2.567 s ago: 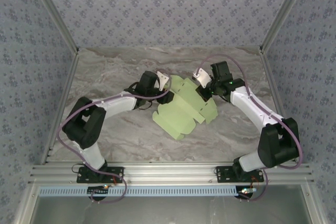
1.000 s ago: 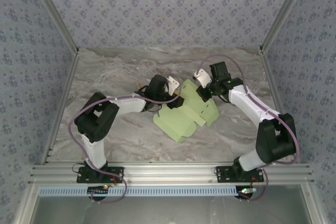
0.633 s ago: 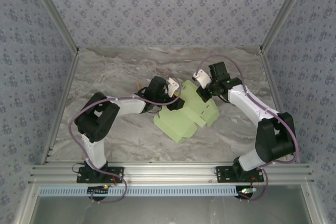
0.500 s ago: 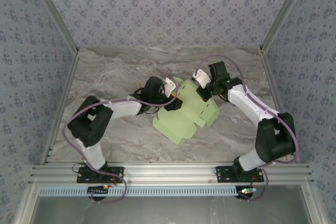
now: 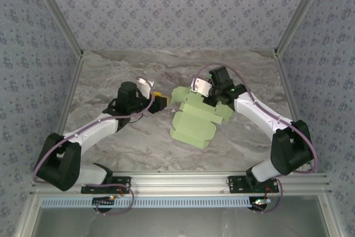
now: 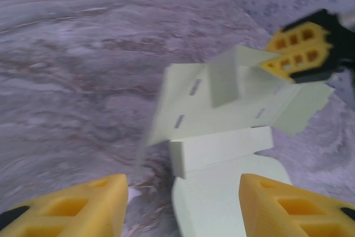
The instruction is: Fold the paper box
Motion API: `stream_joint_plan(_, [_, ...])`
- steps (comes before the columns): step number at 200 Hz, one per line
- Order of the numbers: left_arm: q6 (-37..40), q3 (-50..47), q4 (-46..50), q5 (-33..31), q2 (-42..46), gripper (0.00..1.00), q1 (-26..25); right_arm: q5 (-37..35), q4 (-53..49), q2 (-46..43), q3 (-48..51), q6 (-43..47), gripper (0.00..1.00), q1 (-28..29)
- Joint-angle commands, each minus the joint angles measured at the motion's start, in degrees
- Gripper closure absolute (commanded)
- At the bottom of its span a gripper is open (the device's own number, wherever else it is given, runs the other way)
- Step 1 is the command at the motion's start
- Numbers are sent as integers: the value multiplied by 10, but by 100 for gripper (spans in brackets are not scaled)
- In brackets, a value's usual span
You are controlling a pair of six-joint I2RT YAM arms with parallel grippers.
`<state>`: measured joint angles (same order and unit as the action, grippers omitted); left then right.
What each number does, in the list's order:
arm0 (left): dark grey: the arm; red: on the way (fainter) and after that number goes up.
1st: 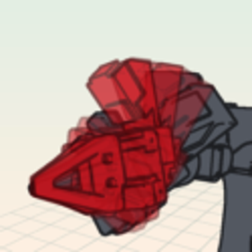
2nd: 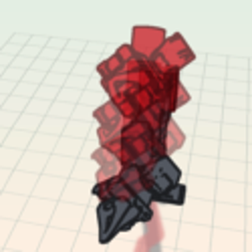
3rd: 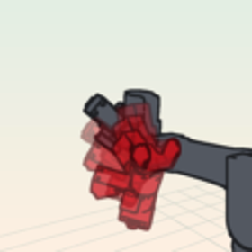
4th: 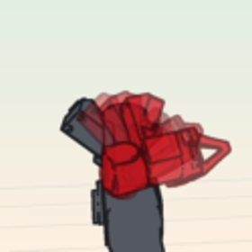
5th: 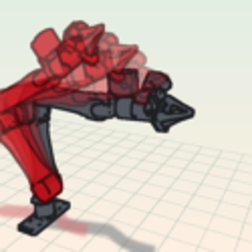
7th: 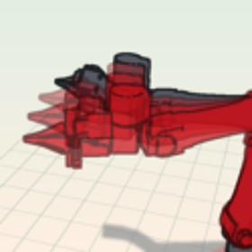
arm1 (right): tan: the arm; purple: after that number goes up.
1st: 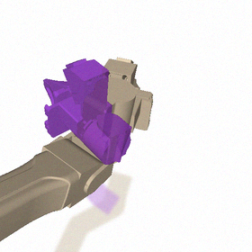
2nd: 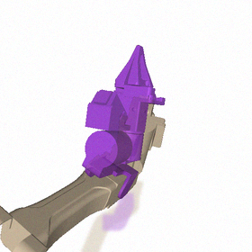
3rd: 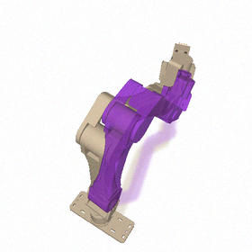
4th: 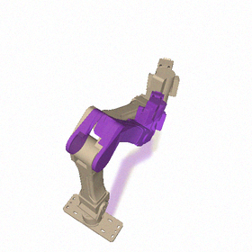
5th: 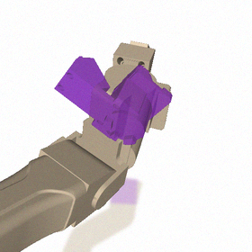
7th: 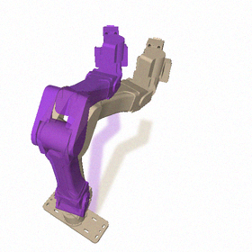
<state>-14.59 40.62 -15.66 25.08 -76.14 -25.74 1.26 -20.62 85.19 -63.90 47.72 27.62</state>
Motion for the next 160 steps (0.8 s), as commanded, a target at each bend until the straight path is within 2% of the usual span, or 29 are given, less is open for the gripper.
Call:
stream_joint_plan(1, [-24,-7,-17,-20,-12,43,45,-38,68,2,12,88,100,13])
stream_joint_plan(25, [-31,28,-11,8,-79,42,90,-39,134,7,40,163,100,26])
stream_joint_plan(47, [-11,63,17,31,-119,43,104,-43,160,16,49,208,100,28])
stream_joint_plan(99, [88,136,115,34,-179,46,90,-56,260,25,109,282,100,36])
stream_joint_plan(131, [156,155,127,40,-209,49,66,-65,321,31,146,302,100,38])
stream_joint_plan(160, [218,179,155,61,-241,50,52,-60,321,31,153,299,100,32])
